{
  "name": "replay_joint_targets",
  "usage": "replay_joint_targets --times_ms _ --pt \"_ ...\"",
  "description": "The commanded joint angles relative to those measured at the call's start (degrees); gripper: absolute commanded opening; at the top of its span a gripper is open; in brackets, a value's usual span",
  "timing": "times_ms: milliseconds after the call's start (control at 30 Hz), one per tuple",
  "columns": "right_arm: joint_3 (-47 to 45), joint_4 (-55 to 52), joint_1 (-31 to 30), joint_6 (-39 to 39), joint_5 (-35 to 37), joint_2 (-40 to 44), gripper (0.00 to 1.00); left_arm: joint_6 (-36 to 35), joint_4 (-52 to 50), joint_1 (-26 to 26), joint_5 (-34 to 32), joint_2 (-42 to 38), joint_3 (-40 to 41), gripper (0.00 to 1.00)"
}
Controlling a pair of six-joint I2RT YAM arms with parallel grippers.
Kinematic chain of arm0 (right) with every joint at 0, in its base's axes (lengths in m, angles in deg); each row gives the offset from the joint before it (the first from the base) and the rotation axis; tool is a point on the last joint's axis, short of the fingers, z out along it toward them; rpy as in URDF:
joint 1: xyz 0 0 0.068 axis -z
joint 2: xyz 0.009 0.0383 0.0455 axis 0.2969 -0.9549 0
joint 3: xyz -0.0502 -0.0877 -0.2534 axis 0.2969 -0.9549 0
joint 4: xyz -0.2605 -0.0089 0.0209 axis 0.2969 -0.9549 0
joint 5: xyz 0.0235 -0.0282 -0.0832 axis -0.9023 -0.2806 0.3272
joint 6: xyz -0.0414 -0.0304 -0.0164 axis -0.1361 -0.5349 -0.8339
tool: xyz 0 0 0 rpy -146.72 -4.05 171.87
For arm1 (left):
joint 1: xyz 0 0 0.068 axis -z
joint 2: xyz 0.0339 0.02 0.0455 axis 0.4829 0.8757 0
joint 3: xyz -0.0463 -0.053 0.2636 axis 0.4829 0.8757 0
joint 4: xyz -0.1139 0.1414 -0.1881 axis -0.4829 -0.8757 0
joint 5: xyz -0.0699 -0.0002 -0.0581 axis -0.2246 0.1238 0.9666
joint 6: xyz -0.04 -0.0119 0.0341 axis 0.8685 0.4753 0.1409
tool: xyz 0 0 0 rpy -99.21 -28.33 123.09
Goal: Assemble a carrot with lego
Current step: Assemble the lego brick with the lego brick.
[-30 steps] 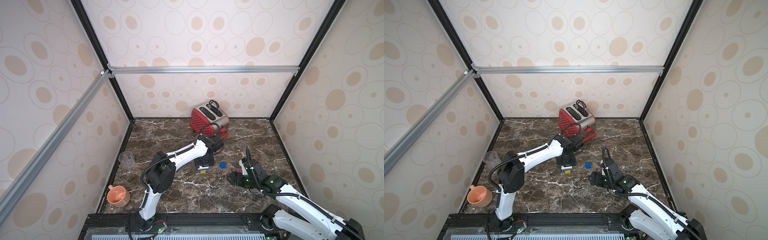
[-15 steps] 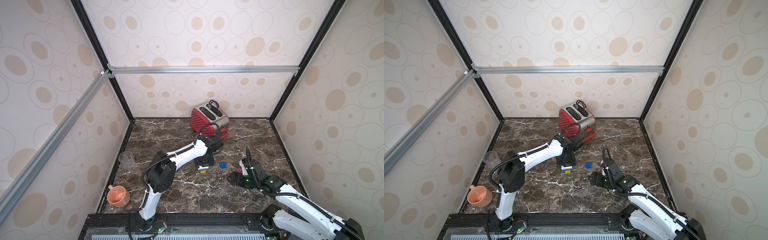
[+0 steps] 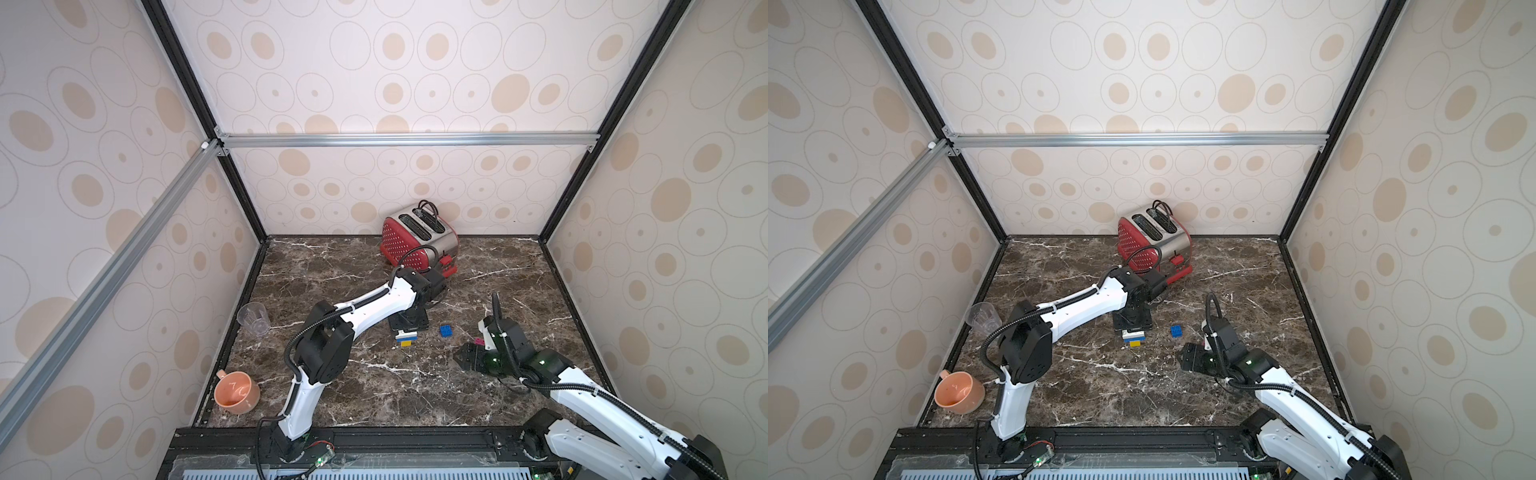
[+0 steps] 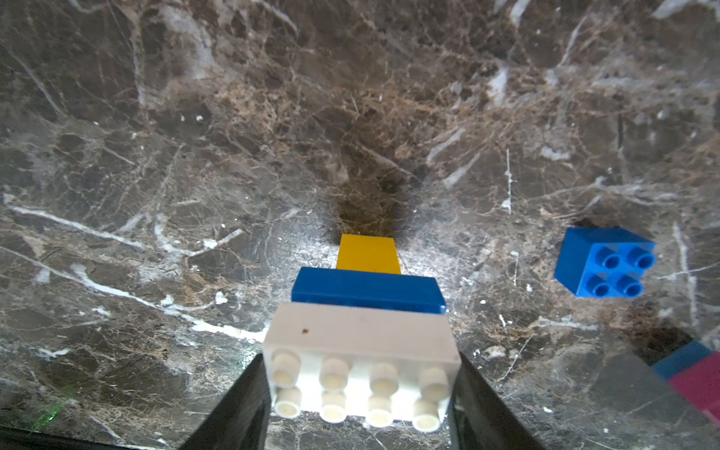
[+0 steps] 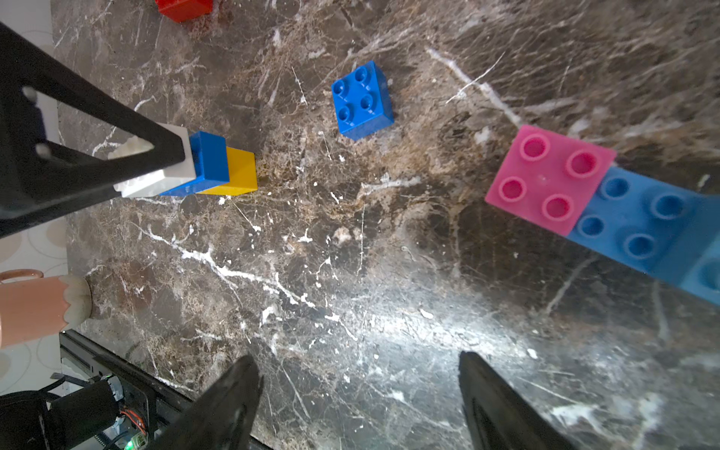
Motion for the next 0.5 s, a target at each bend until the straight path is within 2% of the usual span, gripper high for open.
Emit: replay_joint_targets --times_ms 0,333,467 --pt "0.1 -0.4 0.5 -0.7 -0.1 -0.1 0.83 -0.3 -2.2 -0.4 -0.3 1.5 -1.3 0.37" --pt "-0.3 -0.6 1.1 -0.9 -0.4 0.1 0.83 -2.7 -2.0 -0.4 2.3 3.1 0.3 0.36" --pt "-0.6 -0.3 1.3 -0.8 -0.5 0.2 0.83 -5.7 -2.6 -0.6 4.3 4.5 0.3 0.34"
